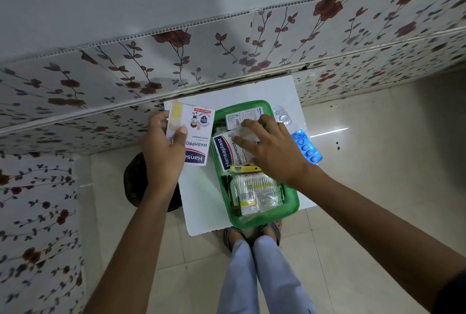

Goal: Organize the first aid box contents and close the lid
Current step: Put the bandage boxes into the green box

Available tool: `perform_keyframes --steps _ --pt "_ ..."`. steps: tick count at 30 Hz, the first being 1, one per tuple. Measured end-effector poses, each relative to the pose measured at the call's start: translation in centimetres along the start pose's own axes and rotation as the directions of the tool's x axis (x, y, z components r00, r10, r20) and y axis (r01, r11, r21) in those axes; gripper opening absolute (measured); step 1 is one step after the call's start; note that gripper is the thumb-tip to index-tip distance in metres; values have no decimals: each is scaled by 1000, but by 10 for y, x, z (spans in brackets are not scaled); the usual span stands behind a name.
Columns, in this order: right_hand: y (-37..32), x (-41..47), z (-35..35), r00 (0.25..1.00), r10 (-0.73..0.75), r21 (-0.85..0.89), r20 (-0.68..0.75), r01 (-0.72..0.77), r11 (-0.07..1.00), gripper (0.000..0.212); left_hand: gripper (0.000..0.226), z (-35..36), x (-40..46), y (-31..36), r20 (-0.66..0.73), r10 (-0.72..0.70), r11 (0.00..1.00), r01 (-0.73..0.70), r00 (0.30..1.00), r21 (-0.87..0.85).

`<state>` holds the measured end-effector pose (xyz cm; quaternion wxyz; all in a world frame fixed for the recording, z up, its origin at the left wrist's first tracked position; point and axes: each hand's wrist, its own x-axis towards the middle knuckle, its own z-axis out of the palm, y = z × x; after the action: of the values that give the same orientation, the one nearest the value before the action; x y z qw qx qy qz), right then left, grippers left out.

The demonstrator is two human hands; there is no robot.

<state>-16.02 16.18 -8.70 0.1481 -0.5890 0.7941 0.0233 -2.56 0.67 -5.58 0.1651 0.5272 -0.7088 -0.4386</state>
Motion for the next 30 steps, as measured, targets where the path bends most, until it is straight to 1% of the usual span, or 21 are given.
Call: perform_keyframes --steps 4,8,12,15,17,19,21,23,25,28,30 --pt "0 -4 -3 999 -29 -30 29 30 999 63 33 -1 -1 5 13 41 999 -41 999 -2" --pt "-6 -14 1 998 -26 -69 -53 22 997 45 33 -1 0 10 20 47 999 -47 999 13" --pt "-8 -22 9 996 -32 -82 -83 25 996 45 32 1 -2 15 33 72 997 -73 997 13" --pt "-2 -20 7 993 -30 -20 -118 28 999 40 31 4 -3 18 39 79 997 -79 996 7" --pt "2 -19 6 988 -31 25 -150 35 999 42 31 6 -4 18 50 79 997 -79 996 2" --pt "3 -17 10 990 -29 -5 -137 28 1000 44 31 8 -5 17 57 80 997 -79 995 -9" --pt "1 -14 15 996 -7 -55 -93 2 998 44 31 9 -5 17 60 76 997 -75 995 -19" --pt "0 -9 17 997 0 -67 -74 -5 998 46 31 10 -4 17 65 69 997 -68 995 -25" --pt "3 -5 18 997 -35 -89 -73 28 996 50 30 9 -4 18 67 70 997 -69 995 -22" --pt "13 -2 19 989 -135 -162 -68 123 979 56 29 8 -3 18 71 82 997 -81 994 -10" --pt "15 -1 19 982 -173 -209 -77 153 966 54 30 8 -3 17 77 92 996 -93 993 0"
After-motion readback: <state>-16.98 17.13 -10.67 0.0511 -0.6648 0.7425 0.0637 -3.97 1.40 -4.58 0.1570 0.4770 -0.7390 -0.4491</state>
